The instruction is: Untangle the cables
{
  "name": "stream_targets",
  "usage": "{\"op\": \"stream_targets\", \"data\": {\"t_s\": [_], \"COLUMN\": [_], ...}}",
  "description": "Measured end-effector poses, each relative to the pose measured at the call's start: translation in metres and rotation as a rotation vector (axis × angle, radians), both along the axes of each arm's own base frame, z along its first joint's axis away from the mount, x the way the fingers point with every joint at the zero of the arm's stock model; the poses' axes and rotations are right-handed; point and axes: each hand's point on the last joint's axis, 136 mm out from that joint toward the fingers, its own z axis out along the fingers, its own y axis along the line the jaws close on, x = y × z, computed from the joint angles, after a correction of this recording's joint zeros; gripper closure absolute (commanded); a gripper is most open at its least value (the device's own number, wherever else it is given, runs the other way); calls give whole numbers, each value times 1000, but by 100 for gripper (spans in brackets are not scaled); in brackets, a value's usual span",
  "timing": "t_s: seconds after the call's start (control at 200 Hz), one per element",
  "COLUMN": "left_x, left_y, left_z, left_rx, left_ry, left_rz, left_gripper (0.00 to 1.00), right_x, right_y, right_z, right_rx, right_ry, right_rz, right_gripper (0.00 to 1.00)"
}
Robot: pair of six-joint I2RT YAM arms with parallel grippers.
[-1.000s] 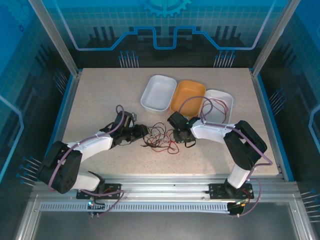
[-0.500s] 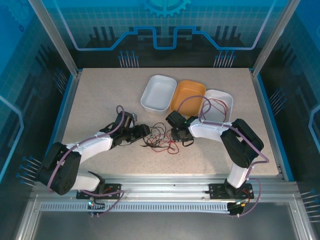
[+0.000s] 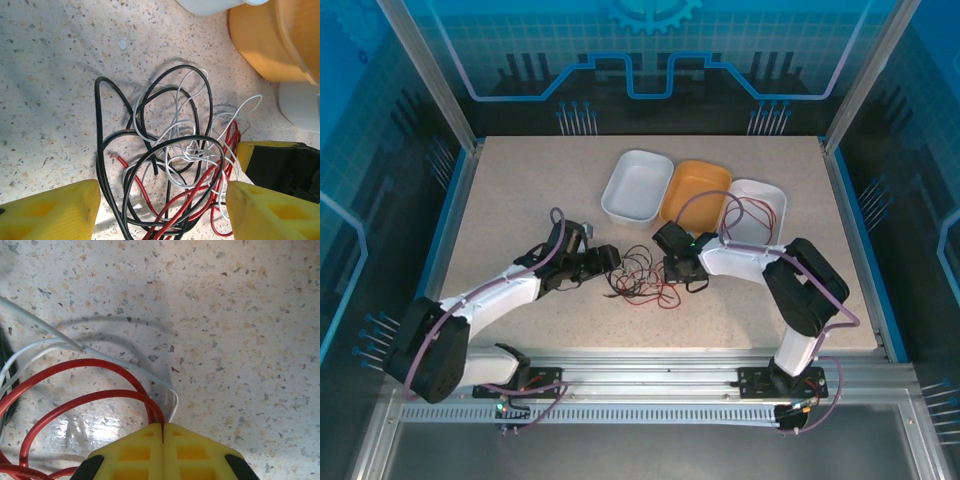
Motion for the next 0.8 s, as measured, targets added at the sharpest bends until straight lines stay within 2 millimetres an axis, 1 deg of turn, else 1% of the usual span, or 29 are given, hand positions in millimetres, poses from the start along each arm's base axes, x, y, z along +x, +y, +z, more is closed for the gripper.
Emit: {"op": "stream_targets", "data": {"t_s": [0.065, 0.14, 0.23, 0.315, 0.43, 0.655, 0.8], "left_x": [-1, -1, -1, 0, 0, 0, 3], "left_y": [-1, -4, -7, -8, -8, -13, -19], "left_z": [3, 8, 13, 18, 19, 23, 30], "left_rx": [6, 7, 8, 7, 6, -4, -32], "left_ry": [-9, -21, -41, -58, -65, -85, -114], "left_rz": [-14, -28, -46, -55, -59, -87, -100], "left_gripper": [32, 32, 32, 32, 32, 32, 33], "right_x": [1, 2, 5, 10, 13, 11, 11], "right_y": [2, 5, 16, 32, 45, 50, 55], "right_z": [5, 15, 36, 59, 84, 118, 146], "right_rx": [1, -9, -22, -22, -12, 5, 41], "right_ry": [-13, -43, -101, -167, -233, -318, -396], "right_rz": [16, 40, 86, 126, 161, 216, 246], "right_gripper": [100, 100, 100, 100, 100, 100, 100]}}
